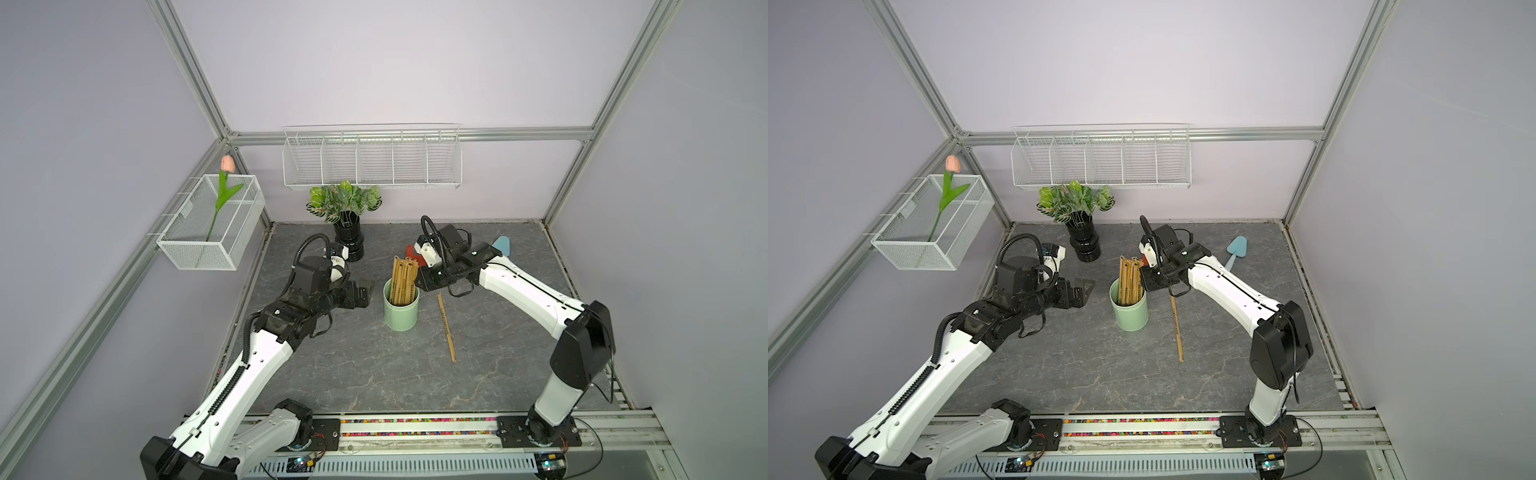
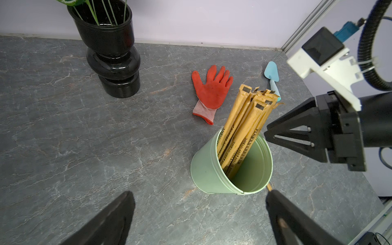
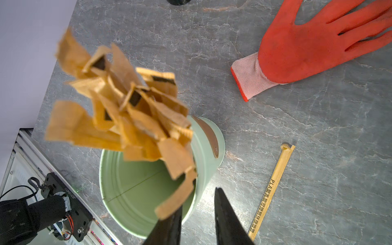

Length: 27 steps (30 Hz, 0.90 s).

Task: Take the straws out of the storage container
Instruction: Pick up the straw from the container.

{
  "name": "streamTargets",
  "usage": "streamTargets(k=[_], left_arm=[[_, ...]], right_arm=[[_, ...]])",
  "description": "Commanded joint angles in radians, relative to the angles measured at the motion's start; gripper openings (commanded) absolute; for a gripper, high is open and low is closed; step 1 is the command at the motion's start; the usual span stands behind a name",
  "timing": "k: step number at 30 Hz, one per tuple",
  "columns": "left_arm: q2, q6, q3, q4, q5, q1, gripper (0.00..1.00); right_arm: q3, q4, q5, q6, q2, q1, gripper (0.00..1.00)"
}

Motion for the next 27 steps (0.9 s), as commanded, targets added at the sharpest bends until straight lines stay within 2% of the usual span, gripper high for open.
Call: streamTargets(k=[1, 10, 27], left_arm=[[-0.002, -0.004, -0.005, 0.002, 0.004, -0.001, 1.00], [0.001, -0.004, -0.003, 0.000, 0.008, -0.001, 1.00], [0.009, -0.004, -0.002, -0.003, 0.018, -0.001, 1.00]], right_arm=[[0.038, 0.020, -0.013, -0.014, 0.016, 0.005, 0.28], [0.077, 0.015, -0.016, -0.017, 0.050, 0.005, 0.27], [0.086, 0.022, -0.021, -0.018, 0.066, 0.005, 0.16]])
